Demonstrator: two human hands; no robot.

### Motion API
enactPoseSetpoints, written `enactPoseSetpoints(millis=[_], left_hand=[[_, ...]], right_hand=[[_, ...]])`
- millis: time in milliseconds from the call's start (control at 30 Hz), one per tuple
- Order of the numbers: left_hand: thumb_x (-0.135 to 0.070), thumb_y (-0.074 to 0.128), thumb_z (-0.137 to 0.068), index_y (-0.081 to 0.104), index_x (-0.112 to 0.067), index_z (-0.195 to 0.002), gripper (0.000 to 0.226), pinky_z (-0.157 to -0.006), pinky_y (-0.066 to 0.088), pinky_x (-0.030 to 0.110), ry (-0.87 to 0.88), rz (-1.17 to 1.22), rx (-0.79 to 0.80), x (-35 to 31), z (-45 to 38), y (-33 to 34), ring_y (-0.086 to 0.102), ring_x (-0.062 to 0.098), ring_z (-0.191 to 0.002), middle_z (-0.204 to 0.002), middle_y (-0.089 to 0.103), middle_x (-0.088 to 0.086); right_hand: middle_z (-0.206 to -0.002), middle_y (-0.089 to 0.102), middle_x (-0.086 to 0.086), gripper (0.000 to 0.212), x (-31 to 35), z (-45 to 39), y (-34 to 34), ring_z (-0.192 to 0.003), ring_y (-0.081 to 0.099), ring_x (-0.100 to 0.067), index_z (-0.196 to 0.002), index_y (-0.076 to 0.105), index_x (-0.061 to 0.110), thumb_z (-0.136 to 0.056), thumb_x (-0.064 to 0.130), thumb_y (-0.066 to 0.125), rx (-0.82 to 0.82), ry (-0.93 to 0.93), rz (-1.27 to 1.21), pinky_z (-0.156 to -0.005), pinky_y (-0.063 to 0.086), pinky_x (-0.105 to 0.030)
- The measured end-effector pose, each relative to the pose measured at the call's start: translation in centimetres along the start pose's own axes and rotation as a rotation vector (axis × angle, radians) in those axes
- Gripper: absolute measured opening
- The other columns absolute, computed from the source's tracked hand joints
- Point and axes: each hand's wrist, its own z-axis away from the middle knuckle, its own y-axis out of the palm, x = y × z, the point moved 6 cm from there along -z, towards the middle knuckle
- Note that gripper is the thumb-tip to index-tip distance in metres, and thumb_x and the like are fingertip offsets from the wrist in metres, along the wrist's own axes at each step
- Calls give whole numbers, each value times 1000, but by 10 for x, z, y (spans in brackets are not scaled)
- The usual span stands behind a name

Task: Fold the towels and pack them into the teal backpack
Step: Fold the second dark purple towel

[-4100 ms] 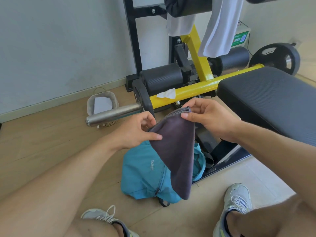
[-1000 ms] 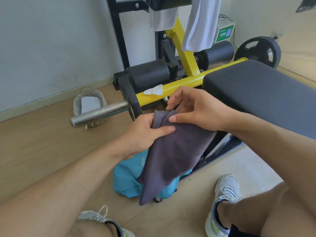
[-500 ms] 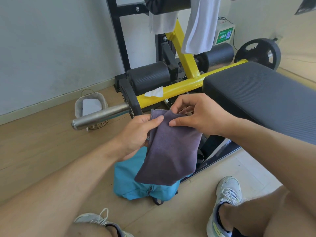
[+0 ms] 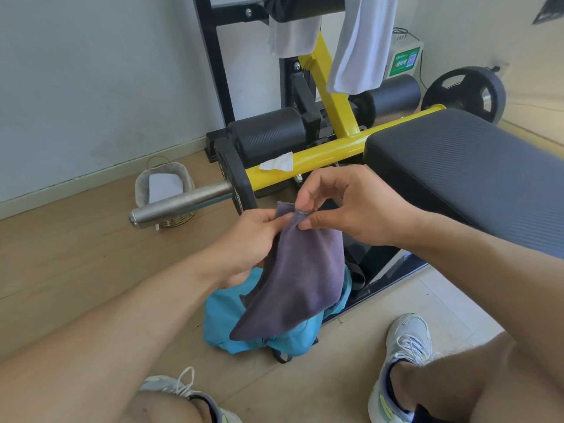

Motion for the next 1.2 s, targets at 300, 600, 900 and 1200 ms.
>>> enactPoseSetpoints(millis=[300, 600, 900, 1200], left_hand=[[-22, 34, -106, 64, -4, -109, 35, -51, 49, 27, -80, 200, 195, -4, 6, 6, 57, 16, -64, -76, 61, 7], [-23, 51, -103, 75, -14, -100, 26, -56, 53, 29, -81, 236, 148, -2, 5, 7, 61, 12, -64, -75, 66, 0], [-17, 51, -102, 75, -12, -93, 26, -61, 51, 31, -42, 164, 68, -3, 3, 5, 58, 15, -67, -77, 63, 3], [-19, 54, -103, 76, -6, -91, 28, -57, 55, 24, 163, -86, -59, -14, 3, -7, 65, 18, -74, -81, 70, 9]], right_hand=[[-91, 69, 17, 22, -19, -4, 6, -81, 63, 5, -104, 75, 33, -83, 34, 82, 4, 166, 181, -71, 46, -7], [-87, 72, 16, 11, -13, -1, 4, -83, 67, 1, -91, 70, 28, -87, 26, 80, -9, 118, 113, -78, 52, -15], [-87, 73, 10, 15, -16, 0, 4, -84, 67, -5, -92, 73, 25, -83, 32, 83, 3, 150, 156, -80, 56, -25], [-83, 68, 9, 17, -18, 0, 8, -81, 64, -7, -97, 70, 24, -85, 30, 81, 63, 124, 214, -79, 55, -30]])
